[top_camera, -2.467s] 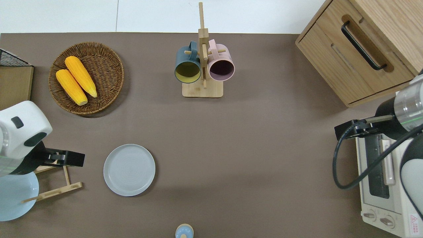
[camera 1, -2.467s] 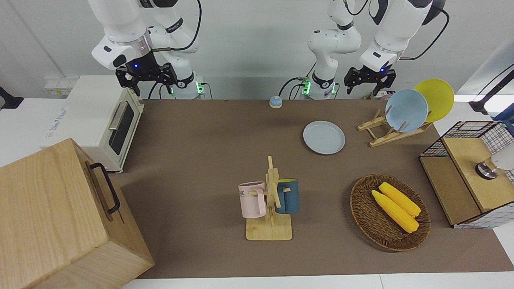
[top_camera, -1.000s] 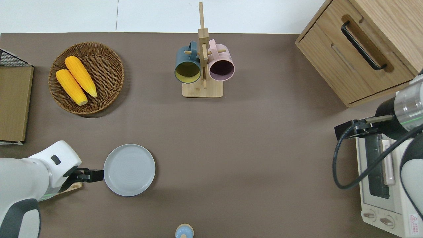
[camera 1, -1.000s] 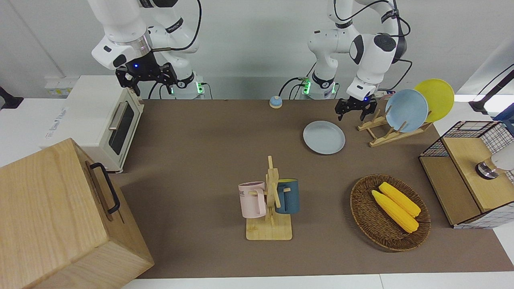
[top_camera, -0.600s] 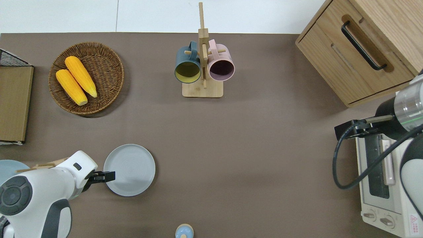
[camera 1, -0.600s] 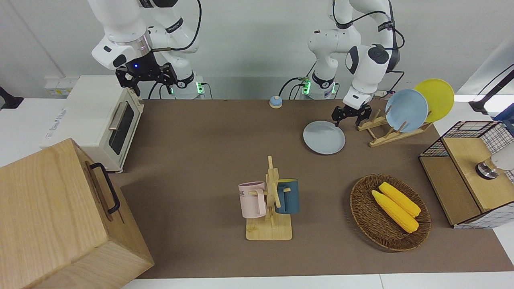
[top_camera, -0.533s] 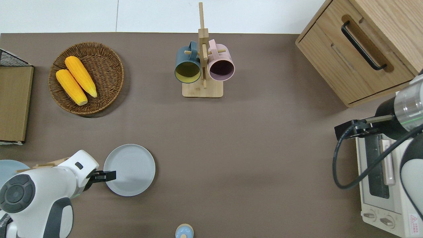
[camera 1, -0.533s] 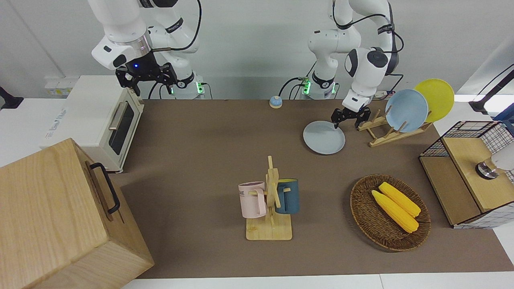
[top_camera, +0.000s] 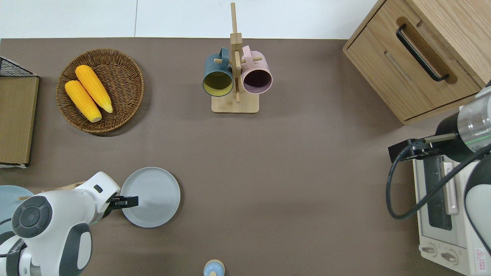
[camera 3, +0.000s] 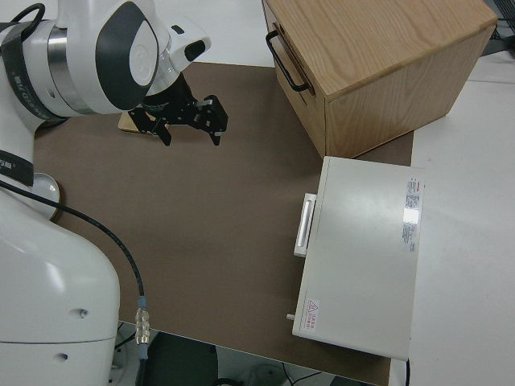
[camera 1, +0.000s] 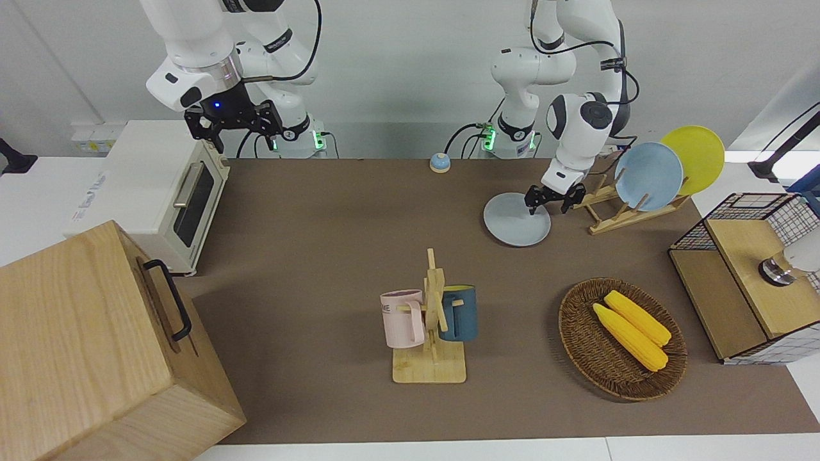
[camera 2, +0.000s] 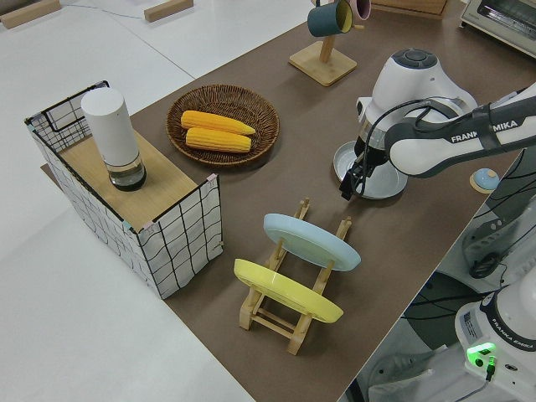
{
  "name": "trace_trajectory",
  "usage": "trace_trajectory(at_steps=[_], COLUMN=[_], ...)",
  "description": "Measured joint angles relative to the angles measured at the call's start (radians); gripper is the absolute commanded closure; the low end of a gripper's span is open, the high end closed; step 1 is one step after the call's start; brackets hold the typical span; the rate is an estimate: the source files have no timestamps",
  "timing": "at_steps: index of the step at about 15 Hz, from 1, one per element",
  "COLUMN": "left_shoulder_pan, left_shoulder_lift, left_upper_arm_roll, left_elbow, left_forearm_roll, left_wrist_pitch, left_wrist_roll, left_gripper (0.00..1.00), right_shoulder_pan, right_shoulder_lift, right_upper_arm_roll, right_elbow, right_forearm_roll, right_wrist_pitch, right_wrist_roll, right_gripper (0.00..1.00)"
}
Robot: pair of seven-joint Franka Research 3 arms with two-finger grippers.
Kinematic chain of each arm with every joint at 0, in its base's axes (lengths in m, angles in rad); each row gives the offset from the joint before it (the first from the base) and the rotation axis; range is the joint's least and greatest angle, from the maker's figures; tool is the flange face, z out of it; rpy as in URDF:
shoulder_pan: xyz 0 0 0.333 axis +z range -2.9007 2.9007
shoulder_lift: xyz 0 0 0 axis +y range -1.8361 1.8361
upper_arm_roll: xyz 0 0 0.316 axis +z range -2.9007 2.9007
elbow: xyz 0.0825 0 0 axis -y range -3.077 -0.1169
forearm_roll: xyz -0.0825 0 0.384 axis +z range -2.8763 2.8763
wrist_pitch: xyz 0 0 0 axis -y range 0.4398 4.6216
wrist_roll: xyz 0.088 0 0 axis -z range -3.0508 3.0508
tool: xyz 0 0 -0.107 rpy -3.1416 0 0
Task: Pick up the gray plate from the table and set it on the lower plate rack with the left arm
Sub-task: 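Lift the gray plate with the left gripper toward the rack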
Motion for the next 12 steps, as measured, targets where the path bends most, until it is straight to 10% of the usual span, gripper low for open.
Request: trace_trajectory(at_steps=[8, 12], left_shoulder_pan=[0.000, 0.002], left_shoulder_lift=[0.032, 0.032], left_upper_arm_roll=[0.000, 0.003], left_elbow=[0.000, 0.004], left_forearm_roll=[0.000, 0.001], left_wrist_pitch=[0.021, 0.034], left_wrist_roll=[0.000, 0.000], left_gripper=[1.00, 1.00], right_shoulder_pan=[0.000, 0.000], right_shoulder_lift=[0.000, 0.000], right_upper_arm_roll=[0.000, 0.000], right_elbow=[0.000, 0.000], right_forearm_roll=[0.000, 0.000], right_wrist_pitch=[0.000, 0.000], right_wrist_roll=[0.000, 0.000], right_gripper=[0.017, 0.017])
